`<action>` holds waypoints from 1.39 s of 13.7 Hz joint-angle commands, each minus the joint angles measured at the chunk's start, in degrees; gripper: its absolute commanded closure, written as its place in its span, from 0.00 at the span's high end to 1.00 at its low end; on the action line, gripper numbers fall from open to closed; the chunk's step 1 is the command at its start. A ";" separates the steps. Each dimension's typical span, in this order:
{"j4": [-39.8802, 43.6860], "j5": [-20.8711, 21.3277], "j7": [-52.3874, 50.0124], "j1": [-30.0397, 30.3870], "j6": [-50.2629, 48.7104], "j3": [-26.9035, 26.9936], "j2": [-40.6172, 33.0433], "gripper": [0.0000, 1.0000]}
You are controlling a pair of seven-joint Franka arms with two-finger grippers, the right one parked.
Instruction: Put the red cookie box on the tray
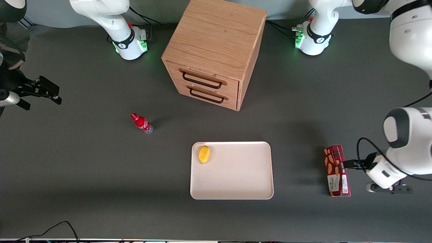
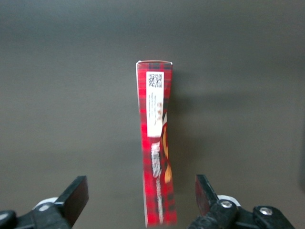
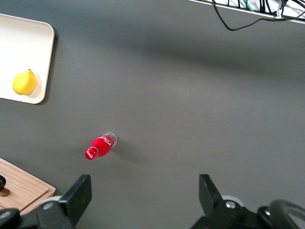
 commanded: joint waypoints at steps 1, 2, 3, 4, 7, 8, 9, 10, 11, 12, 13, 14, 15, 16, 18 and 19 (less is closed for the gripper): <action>-0.74 1.28 -5.57 -1.22 4.75 0.31 2.84 1.00; -1.53 1.28 -5.67 -1.22 6.86 0.31 3.71 1.00; -2.15 1.45 -5.67 -1.31 8.62 0.40 4.77 1.00; -2.67 2.93 -5.67 -1.31 9.42 0.32 5.39 1.00; -2.85 5.23 -5.41 -1.48 9.08 0.31 6.27 0.34; -2.85 5.23 -5.49 -1.57 8.81 0.31 6.27 0.00; -2.85 5.23 -5.67 -1.66 8.64 0.23 6.18 0.00; -2.59 5.15 -5.84 -2.53 8.64 0.23 6.10 0.00; -2.24 5.06 -6.89 -3.32 8.72 0.23 5.83 0.00; -1.54 5.14 -8.90 -3.85 8.64 0.14 5.40 0.00; -0.14 5.14 -10.05 -4.55 8.03 -0.04 4.87 0.00; 0.22 4.62 -10.24 -5.43 7.41 -0.04 3.21 0.00; 0.31 4.53 -10.24 -5.52 5.67 -0.12 0.58 0.00; 0.31 4.44 -10.24 -5.61 3.30 -0.21 -2.75 0.00; 2.67 2.17 -11.46 -5.70 -3.01 -2.22 -7.77 0.00; 4.86 1.20 -14.08 -5.88 -7.32 -2.50 -9.71 0.00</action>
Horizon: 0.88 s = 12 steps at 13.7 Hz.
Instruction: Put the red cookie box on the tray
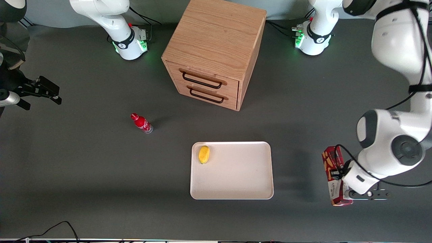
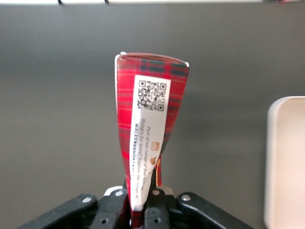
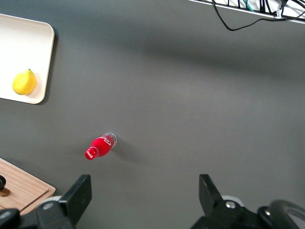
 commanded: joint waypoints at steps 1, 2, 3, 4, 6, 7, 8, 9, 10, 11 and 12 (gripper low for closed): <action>2.93 -1.67 -6.59 -1.50 -10.98 -1.20 -7.36 0.00; 4.43 -1.93 -9.40 -2.64 -14.59 -2.16 -9.11 0.00; 6.01 -2.19 -12.65 -3.34 -17.41 -3.39 -10.18 0.00; 7.59 -2.28 -16.60 -3.96 -19.35 -5.67 -10.36 0.00; 8.57 -2.11 -24.68 -5.36 -18.76 -9.89 -9.67 0.00; 8.49 -1.76 -27.07 -6.94 -17.71 -10.78 -8.18 0.00; 8.31 -1.41 -28.05 -9.48 -15.00 -10.70 -5.82 0.00; 8.05 -0.36 -28.50 -11.68 -11.84 -10.52 -3.36 0.00; 8.13 1.56 -28.76 -13.70 -9.90 -10.44 -0.29 0.00; 8.39 3.32 -28.85 -14.77 -9.09 -10.43 2.53 0.00; 8.66 4.38 -28.51 -15.47 -8.65 -10.43 4.91 0.00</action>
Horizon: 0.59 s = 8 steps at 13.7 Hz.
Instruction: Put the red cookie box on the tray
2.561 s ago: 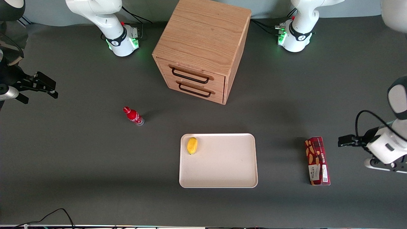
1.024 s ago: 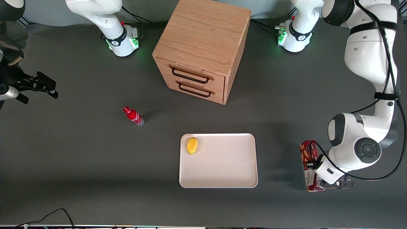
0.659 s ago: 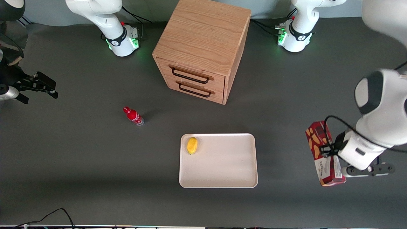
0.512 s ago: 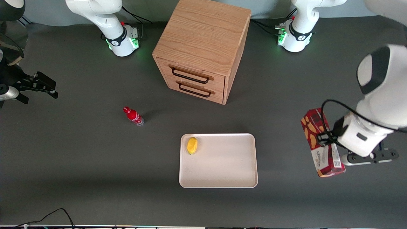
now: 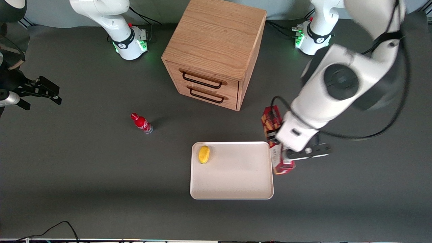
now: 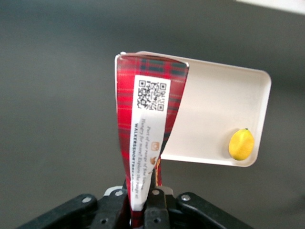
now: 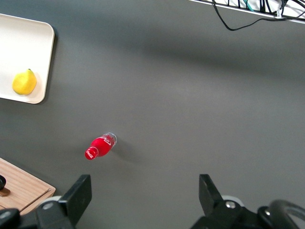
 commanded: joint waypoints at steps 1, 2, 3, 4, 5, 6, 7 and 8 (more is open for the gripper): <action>2.57 3.46 -0.69 -2.97 4.00 0.52 8.11 0.00; 2.22 4.69 -1.04 -3.24 7.25 0.52 9.87 0.00; 2.30 5.74 -1.22 -3.33 9.97 0.52 11.97 0.00; 2.30 6.54 -1.22 -3.33 12.87 0.61 13.82 0.00; 2.30 7.59 -1.22 -3.25 16.21 0.96 15.58 0.00; 2.39 8.12 -1.30 -3.42 18.85 2.18 16.99 0.00; 2.39 8.21 -1.22 -4.12 20.27 3.24 17.96 0.00; 2.48 8.39 -1.13 -4.39 21.94 4.38 19.28 0.00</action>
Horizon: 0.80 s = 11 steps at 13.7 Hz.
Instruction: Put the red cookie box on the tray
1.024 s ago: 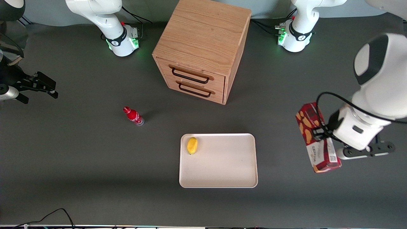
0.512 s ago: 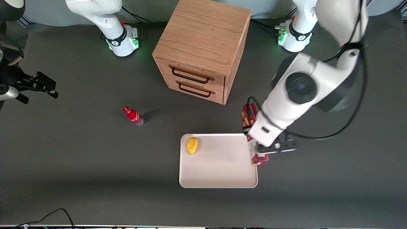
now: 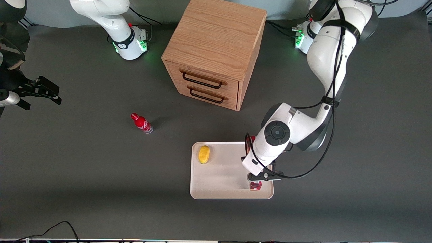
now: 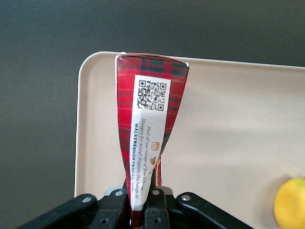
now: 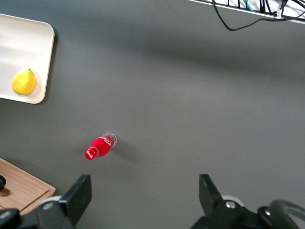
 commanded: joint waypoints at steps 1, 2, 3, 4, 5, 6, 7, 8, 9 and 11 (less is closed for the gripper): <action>2.15 2.02 -0.82 -1.76 3.91 2.54 3.05 0.00; 2.15 3.07 -0.82 -2.11 5.24 2.54 3.93 0.00; 2.15 3.43 -0.47 -1.94 5.51 2.54 4.12 0.00; 2.15 3.43 -0.21 -1.76 5.51 2.54 4.12 0.16; 2.15 3.43 -0.21 -1.76 5.51 2.54 4.12 0.35; 2.06 3.52 -0.21 -1.67 5.60 2.54 4.12 0.99; 2.06 3.52 -0.29 -1.76 5.60 2.54 4.03 1.00; 2.06 3.52 -0.29 -1.58 5.52 2.54 3.86 1.00; 2.06 3.52 -0.21 -1.41 5.08 2.54 3.33 1.00; 1.89 2.91 -0.03 0.60 2.98 2.02 0.62 1.00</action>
